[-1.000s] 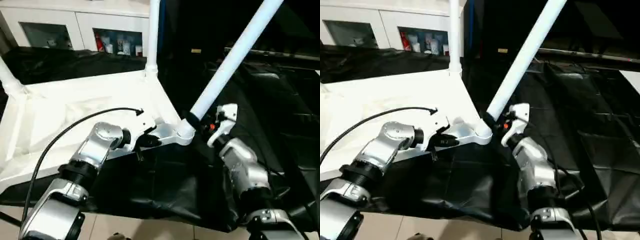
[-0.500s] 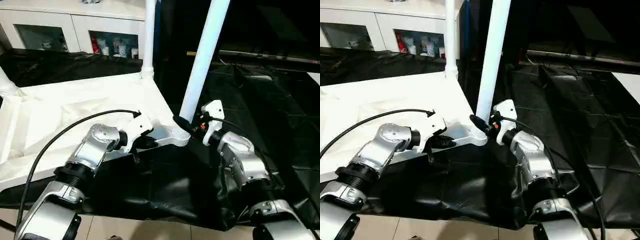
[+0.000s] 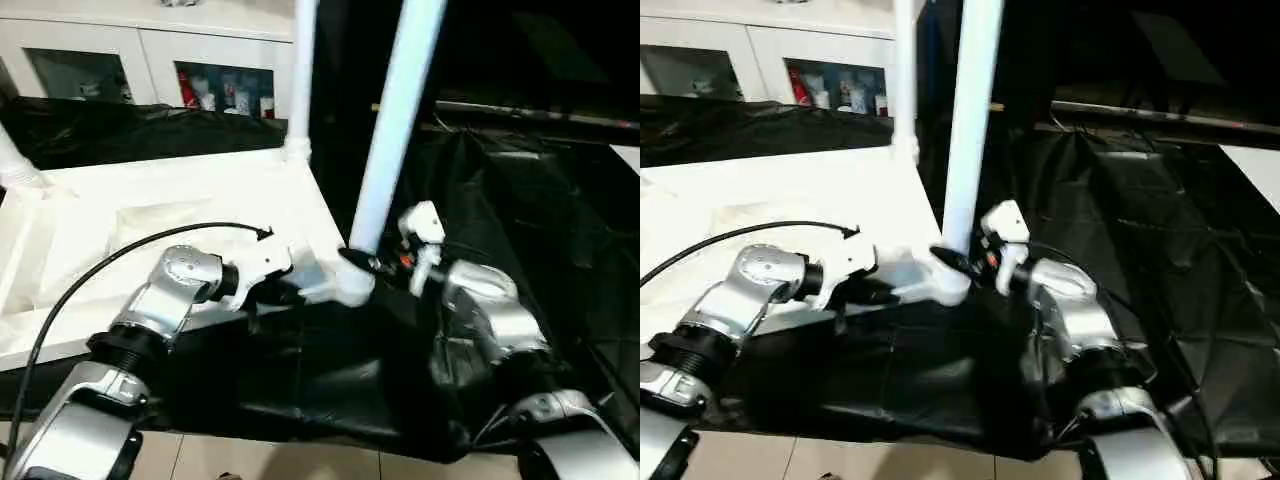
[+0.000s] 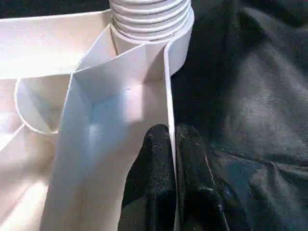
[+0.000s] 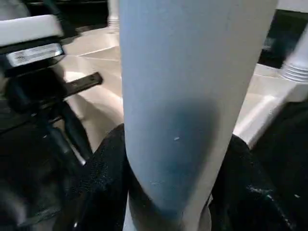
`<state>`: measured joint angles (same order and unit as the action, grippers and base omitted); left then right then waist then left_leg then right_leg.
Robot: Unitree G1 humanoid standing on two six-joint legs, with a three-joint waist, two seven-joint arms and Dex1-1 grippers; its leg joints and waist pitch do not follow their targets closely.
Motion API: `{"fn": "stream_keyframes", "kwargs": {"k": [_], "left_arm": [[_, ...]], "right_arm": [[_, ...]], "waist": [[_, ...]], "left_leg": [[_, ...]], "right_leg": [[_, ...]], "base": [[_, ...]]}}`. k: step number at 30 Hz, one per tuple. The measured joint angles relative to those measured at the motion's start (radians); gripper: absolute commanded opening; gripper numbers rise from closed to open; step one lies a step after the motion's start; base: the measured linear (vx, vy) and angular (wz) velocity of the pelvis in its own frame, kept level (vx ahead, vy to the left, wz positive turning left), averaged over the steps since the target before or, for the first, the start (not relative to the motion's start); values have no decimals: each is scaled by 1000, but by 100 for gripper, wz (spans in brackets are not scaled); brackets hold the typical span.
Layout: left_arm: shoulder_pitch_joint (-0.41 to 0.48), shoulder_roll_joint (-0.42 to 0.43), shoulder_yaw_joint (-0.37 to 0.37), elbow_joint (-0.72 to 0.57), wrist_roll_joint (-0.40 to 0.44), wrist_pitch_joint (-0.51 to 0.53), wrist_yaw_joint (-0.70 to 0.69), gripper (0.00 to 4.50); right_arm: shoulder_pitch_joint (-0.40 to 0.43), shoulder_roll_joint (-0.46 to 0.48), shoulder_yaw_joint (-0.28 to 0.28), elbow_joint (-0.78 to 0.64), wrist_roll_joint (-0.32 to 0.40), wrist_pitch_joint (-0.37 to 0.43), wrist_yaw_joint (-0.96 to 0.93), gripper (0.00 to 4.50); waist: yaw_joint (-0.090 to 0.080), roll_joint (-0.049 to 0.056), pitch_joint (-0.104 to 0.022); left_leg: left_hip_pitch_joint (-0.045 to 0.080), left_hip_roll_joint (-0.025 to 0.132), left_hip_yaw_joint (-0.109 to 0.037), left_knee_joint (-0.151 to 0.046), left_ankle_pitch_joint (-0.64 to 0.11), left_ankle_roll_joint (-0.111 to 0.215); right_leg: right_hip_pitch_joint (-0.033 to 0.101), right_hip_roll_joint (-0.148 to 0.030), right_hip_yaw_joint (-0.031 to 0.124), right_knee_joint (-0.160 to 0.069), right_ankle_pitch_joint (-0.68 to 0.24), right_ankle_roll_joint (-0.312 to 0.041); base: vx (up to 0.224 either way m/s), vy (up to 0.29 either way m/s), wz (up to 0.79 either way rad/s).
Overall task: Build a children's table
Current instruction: Insert table leg to table base
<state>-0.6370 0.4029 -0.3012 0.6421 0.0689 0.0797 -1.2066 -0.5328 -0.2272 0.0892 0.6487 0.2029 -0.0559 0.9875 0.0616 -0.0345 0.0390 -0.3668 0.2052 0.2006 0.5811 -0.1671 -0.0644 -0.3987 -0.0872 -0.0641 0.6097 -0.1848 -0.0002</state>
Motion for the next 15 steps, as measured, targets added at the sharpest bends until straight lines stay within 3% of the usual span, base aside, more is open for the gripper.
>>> {"fn": "stream_keyframes", "kwargs": {"k": [6,11,15], "left_arm": [[-20,-11,0,49,-2,-10,-10,0],[-67,-74,6,132,24,35,125,0],[-93,-139,32,168,26,116,235,0]], "right_arm": [[14,-7,7,-8,-1,-16,-5,186],[-31,42,1,74,-36,-22,-227,186],[-86,92,-34,152,-45,-4,-418,186]], "waist": [[1,3,-2],[-3,2,-2],[-10,7,2]], "left_leg": [[2,0,0,1,0,0],[16,0,-1,3,0,0],[19,-2,-15,3,0,0]], "right_leg": [[3,0,0,0,0,0],[12,-1,-1,0,-3,4],[16,-4,-17,-18,-3,5]], "base": [[0,0,0],[-10,1,-1],[-27,5,-3]]}}
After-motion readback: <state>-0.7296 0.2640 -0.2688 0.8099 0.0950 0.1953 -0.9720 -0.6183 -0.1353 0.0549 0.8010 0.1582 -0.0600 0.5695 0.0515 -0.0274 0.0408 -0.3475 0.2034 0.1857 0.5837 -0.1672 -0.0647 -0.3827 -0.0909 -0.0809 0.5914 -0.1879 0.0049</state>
